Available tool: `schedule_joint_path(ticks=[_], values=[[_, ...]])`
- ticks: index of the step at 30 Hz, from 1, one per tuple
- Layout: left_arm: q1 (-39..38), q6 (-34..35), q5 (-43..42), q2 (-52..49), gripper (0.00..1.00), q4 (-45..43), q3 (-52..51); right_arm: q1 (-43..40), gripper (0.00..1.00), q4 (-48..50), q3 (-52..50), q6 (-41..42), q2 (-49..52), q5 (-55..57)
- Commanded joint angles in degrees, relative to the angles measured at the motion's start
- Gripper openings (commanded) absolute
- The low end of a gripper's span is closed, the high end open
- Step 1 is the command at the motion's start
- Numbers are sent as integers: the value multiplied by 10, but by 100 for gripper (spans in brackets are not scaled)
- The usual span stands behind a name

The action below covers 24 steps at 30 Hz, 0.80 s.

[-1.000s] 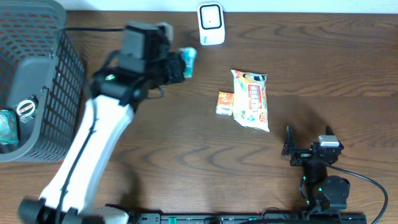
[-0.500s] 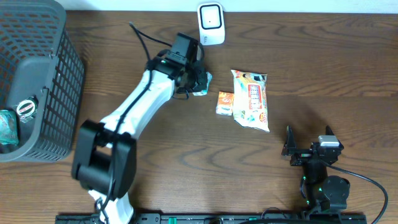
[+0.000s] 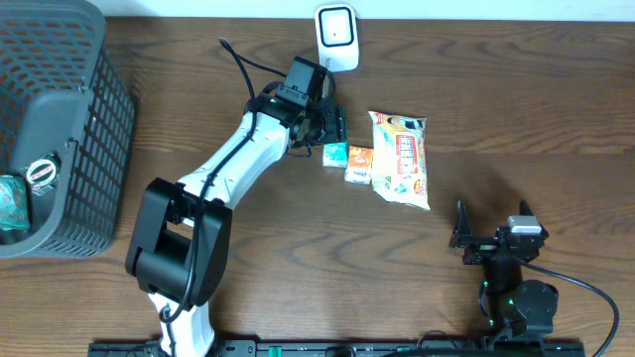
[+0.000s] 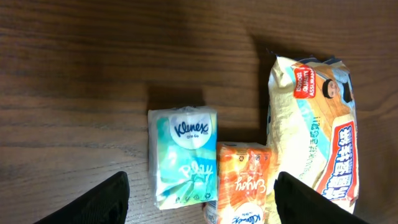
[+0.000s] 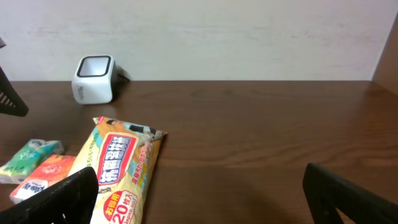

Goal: Scan the item barcode
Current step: 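Place the Kleenex pack on the table left of the orange package, then open the left gripper and return it to the basket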

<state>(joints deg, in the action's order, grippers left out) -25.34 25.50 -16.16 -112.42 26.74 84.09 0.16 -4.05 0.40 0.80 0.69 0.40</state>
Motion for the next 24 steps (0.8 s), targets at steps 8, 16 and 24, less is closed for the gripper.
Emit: schedule_joint_path(ticks=[8, 16, 24], values=[[50, -6, 4, 136, 74, -6, 45, -5, 99, -2, -1, 2, -3, -1], [199, -45, 109, 299, 73, -28, 45, -5, 99, -2, -1, 2, -3, -1], [388, -136, 144, 329, 73, 36, 45, -5, 99, -2, -1, 2, -3, -1]])
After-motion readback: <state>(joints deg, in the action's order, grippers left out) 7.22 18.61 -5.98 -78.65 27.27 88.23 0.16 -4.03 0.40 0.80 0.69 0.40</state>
